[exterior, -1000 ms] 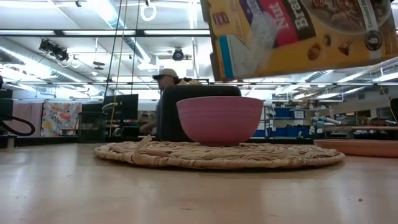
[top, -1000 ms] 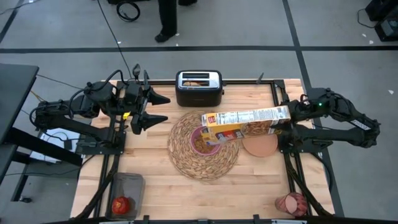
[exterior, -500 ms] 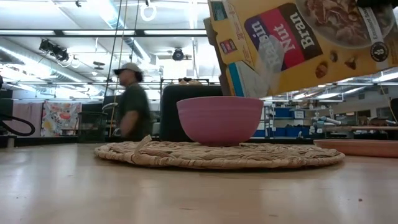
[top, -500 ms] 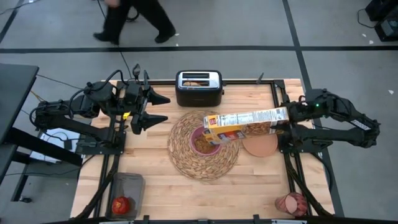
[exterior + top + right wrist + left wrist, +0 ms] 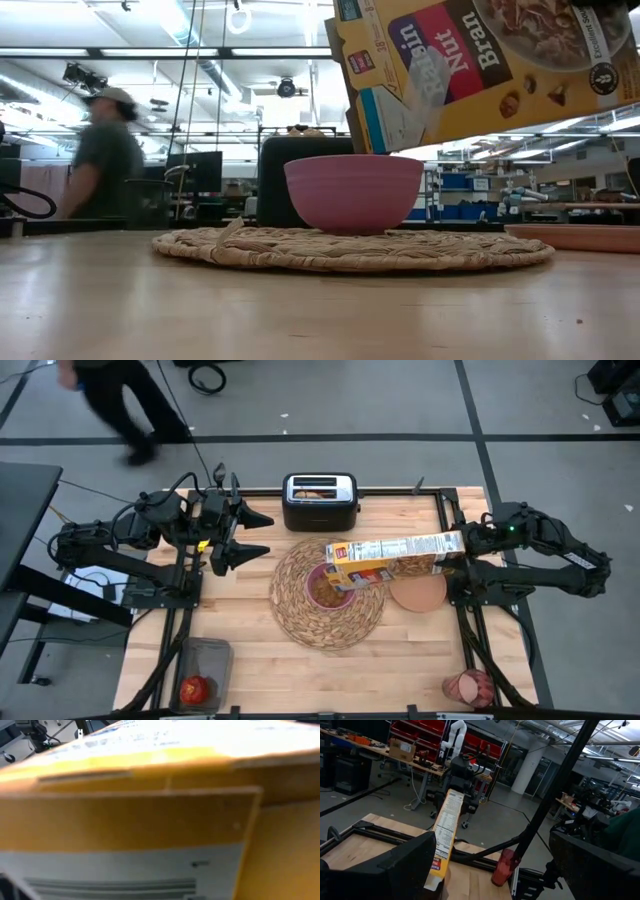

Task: Arrange a breakfast setting
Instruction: Pour the cereal from the box into the pink bowl

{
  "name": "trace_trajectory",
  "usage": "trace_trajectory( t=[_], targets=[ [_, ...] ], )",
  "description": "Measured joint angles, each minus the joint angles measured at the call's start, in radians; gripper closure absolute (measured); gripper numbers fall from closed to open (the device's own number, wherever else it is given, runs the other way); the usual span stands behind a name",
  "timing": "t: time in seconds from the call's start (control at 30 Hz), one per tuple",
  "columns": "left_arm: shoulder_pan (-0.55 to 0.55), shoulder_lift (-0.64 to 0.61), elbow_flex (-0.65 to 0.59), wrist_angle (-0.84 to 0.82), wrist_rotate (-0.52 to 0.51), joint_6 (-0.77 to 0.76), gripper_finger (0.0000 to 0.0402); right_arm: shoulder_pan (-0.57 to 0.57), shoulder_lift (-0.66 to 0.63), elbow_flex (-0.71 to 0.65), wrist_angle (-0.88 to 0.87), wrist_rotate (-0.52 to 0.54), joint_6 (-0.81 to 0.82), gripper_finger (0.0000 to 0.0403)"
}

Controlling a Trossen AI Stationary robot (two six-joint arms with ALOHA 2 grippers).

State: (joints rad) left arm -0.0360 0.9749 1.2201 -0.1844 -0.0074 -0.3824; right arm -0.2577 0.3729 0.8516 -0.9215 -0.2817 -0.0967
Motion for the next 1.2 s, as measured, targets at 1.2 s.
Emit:
trace_trajectory(
  t=[1.2],
  targets=[
    [-0.001,0.049,0.0,0.37,0.0,0.039,0.0008,0.0,-0.171,-0.001,-0.025,-0.051,0.126,0.0157]
  ],
)
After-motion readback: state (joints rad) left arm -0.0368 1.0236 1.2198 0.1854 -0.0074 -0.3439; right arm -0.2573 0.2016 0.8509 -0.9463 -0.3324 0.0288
